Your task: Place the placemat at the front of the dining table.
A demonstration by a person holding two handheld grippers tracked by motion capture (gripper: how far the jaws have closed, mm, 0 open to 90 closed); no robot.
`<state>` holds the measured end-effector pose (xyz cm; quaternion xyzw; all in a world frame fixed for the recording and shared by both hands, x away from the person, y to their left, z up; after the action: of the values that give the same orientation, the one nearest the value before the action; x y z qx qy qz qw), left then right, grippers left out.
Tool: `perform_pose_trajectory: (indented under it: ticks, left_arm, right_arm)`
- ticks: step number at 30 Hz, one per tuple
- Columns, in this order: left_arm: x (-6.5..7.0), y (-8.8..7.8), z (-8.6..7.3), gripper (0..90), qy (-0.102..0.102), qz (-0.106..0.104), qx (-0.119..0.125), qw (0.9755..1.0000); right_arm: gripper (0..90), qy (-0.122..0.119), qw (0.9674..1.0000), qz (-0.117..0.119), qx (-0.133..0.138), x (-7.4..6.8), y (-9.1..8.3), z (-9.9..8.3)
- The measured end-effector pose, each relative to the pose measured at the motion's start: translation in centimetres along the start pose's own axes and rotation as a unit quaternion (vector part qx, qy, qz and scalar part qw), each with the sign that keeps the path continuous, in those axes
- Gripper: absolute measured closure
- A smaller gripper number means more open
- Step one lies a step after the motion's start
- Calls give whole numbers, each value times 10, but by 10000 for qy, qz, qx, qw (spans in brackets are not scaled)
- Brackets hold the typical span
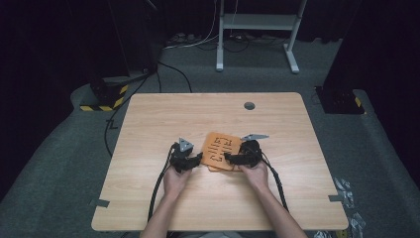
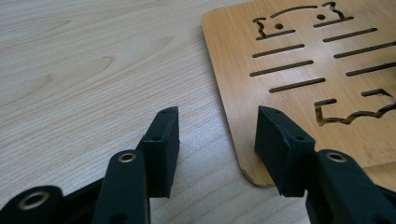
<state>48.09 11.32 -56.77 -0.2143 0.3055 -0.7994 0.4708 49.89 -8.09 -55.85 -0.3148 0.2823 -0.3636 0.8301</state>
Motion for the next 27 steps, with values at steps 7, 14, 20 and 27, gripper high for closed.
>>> perform_pose_trajectory:
  ticks: [7, 14, 20, 27]
  left_arm:
    - [0, 0, 0, 489, -35, 9, 10, 10000]
    - [-1, -1, 0, 482, -65, 7, 40, 10000]
    - [-1, -1, 0, 482, -129, -2, 46, 9999]
    - [-2, -1, 0, 460, -300, -139, 23, 9995]
  right_arm:
    - [193, 17, 9999, 85, 53, -1, -3, 0]
    - [202, -24, 9995, 165, 254, -7, -12, 6]
    - [199, -30, 9991, 229, 362, -11, -16, 9]
    - [192, -151, 9988, 225, 408, -20, -20, 13]
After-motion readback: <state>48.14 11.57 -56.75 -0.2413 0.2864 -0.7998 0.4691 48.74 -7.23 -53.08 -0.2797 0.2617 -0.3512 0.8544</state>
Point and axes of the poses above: each handheld gripper's, and its own axes: y roughly forward along the jaws, z roughly out of its top, x roughly to its right, the point moved 7 cm from there along y, roughly forward along the jaws, and after that the axes turned 6 degrees about -x, right-handed, at the moved point
